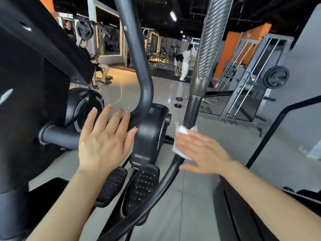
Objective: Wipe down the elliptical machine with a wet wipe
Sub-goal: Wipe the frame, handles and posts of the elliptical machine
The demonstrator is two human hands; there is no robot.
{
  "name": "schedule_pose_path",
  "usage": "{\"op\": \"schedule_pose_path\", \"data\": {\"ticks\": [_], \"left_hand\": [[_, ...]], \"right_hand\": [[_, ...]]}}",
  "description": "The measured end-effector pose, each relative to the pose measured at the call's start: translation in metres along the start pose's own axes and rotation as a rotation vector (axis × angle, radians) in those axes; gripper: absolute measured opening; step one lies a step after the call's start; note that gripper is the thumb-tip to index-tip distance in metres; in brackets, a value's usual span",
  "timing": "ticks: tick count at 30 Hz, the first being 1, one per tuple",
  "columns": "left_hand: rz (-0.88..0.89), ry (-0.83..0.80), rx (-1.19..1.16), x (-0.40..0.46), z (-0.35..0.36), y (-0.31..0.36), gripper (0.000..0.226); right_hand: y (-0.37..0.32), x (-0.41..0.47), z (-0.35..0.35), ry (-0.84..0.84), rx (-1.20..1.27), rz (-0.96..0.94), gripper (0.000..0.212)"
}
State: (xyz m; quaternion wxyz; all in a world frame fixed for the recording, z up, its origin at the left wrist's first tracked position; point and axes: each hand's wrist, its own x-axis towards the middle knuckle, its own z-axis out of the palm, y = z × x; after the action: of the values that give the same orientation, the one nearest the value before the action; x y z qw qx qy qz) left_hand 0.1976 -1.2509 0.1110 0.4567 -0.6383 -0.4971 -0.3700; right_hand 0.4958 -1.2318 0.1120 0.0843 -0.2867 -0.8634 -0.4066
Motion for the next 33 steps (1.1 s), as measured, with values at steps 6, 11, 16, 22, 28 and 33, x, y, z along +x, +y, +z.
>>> {"op": "schedule_pose_path", "data": {"ticks": [6, 11, 16, 22, 28, 33], "left_hand": [[-0.015, 0.033, -0.011, -0.001, 0.002, 0.001, 0.04], [-0.037, 0.033, -0.024, -0.001, 0.002, 0.004, 0.04], [-0.018, 0.054, -0.005, -0.002, 0.004, 0.001, 0.04], [-0.007, 0.089, 0.008, -0.003, 0.008, 0.001, 0.039], [0.014, 0.092, -0.024, -0.003, 0.006, 0.0, 0.04], [0.037, 0.126, -0.004, -0.002, 0.006, 0.0, 0.042]], "right_hand": [[0.071, 0.035, -0.026, 0.38, -0.072, 0.047, 0.029], [0.004, 0.011, 0.02, 0.166, -0.091, 0.017, 0.022], [0.014, 0.026, -0.006, 0.055, -0.225, -0.137, 0.016], [0.088, 0.064, -0.055, 0.225, -0.395, -0.165, 0.028], [-0.005, 0.023, 0.005, -0.043, -0.268, -0.197, 0.031], [0.014, 0.023, -0.009, 0.036, -0.279, -0.218, 0.033]]}}
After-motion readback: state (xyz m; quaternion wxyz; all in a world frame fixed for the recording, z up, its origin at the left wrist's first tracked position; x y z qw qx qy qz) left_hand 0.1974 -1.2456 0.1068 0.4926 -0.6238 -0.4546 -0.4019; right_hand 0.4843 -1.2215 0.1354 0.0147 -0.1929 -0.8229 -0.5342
